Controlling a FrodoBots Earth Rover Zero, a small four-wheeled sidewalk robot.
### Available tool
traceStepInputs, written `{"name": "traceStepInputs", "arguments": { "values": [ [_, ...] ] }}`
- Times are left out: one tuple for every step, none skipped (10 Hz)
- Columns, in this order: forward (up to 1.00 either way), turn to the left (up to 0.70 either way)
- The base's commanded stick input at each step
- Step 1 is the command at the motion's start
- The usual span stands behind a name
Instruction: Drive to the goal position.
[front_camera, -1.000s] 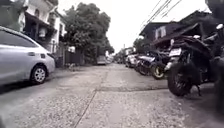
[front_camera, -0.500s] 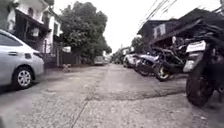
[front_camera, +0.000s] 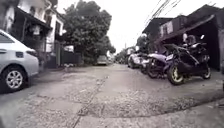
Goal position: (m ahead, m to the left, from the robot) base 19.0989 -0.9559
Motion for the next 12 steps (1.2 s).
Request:
{"name": "traceStepInputs", "arguments": {
  "values": [
    [1.00,0.00],
    [1.00,0.00],
    [1.00,0.00],
    [1.00,0.00],
    [1.00,0.00],
    [1.00,0.00],
    [1.00,0.00],
    [1.00,0.00],
    [1.00,0.00],
    [1.00,0.00],
    [1.00,0.00],
    [1.00,0.00]
  ]
}}
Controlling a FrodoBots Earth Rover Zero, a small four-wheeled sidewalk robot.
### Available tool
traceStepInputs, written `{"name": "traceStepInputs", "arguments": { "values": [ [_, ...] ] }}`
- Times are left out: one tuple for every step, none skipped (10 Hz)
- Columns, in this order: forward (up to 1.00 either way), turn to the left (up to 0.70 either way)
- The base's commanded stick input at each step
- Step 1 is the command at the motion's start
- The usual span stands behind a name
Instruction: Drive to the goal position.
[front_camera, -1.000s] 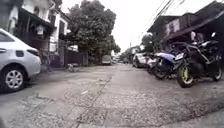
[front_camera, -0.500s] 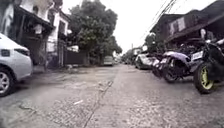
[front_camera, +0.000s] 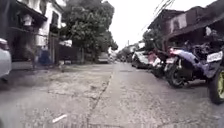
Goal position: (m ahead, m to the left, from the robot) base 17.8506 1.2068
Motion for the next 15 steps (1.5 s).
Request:
{"name": "traceStepInputs", "arguments": {
  "values": [
    [1.00,0.00],
    [1.00,0.00],
    [1.00,0.00],
    [1.00,0.00],
    [1.00,0.00],
    [1.00,0.00],
    [1.00,0.00],
    [1.00,0.00],
    [1.00,0.00],
    [1.00,0.00],
    [1.00,0.00],
    [1.00,0.00],
    [1.00,0.00],
    [1.00,0.00],
    [1.00,0.00]
  ]
}}
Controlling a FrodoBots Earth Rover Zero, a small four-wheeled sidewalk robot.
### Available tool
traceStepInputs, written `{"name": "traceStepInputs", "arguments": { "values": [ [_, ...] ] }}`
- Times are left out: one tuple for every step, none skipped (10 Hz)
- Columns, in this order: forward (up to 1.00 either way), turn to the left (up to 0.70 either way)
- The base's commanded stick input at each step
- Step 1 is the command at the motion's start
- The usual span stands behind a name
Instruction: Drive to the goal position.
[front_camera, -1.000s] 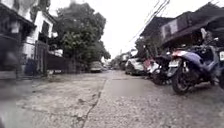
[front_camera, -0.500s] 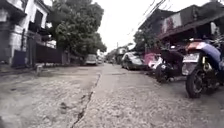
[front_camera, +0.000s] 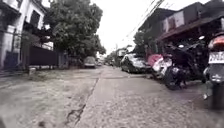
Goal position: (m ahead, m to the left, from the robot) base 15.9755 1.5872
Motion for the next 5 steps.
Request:
{"name": "traceStepInputs", "arguments": {
  "values": [
    [1.00,0.00],
    [1.00,0.00],
    [1.00,0.00],
    [1.00,0.00],
    [1.00,0.00]
  ]
}}
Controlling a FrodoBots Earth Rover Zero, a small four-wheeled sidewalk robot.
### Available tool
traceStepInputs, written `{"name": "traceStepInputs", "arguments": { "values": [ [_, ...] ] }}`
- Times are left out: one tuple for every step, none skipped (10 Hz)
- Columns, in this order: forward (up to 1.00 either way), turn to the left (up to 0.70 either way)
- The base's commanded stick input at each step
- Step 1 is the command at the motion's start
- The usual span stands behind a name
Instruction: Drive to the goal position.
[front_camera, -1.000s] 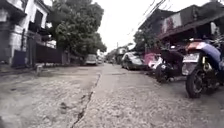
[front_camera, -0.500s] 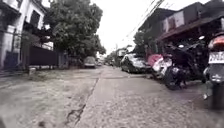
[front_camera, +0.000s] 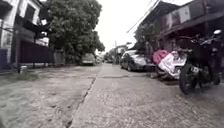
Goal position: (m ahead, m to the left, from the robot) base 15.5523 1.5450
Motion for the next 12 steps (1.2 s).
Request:
{"name": "traceStepInputs", "arguments": {
  "values": [
    [1.00,0.00],
    [1.00,0.00],
    [1.00,0.00],
    [1.00,0.16],
    [1.00,0.27],
    [1.00,0.27],
    [1.00,0.27],
    [1.00,0.27],
    [1.00,0.27],
    [1.00,0.17],
    [1.00,0.00],
    [1.00,0.06]
  ]
}}
